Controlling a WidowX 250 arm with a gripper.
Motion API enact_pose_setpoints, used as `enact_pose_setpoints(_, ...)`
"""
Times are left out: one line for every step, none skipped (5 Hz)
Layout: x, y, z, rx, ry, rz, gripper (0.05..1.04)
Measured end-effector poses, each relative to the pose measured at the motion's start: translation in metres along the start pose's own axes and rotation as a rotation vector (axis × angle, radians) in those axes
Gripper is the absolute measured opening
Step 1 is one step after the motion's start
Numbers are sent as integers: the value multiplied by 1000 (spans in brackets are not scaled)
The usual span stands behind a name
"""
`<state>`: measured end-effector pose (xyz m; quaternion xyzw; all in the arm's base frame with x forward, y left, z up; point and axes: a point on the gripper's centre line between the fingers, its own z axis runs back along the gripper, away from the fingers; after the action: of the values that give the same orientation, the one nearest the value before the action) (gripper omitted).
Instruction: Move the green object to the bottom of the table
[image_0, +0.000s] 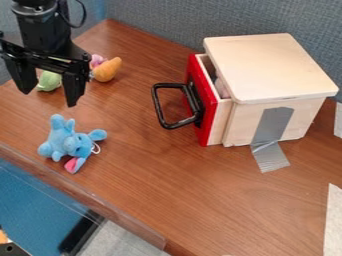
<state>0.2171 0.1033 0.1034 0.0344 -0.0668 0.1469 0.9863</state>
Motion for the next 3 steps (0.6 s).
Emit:
enact_pose_setpoints(-1,0,-6,-3,23,5,1001)
enact_pose_setpoints(25,13,-19,5,28,64,1001)
enact_pose_setpoints(63,33,-36,33,21,124,1001)
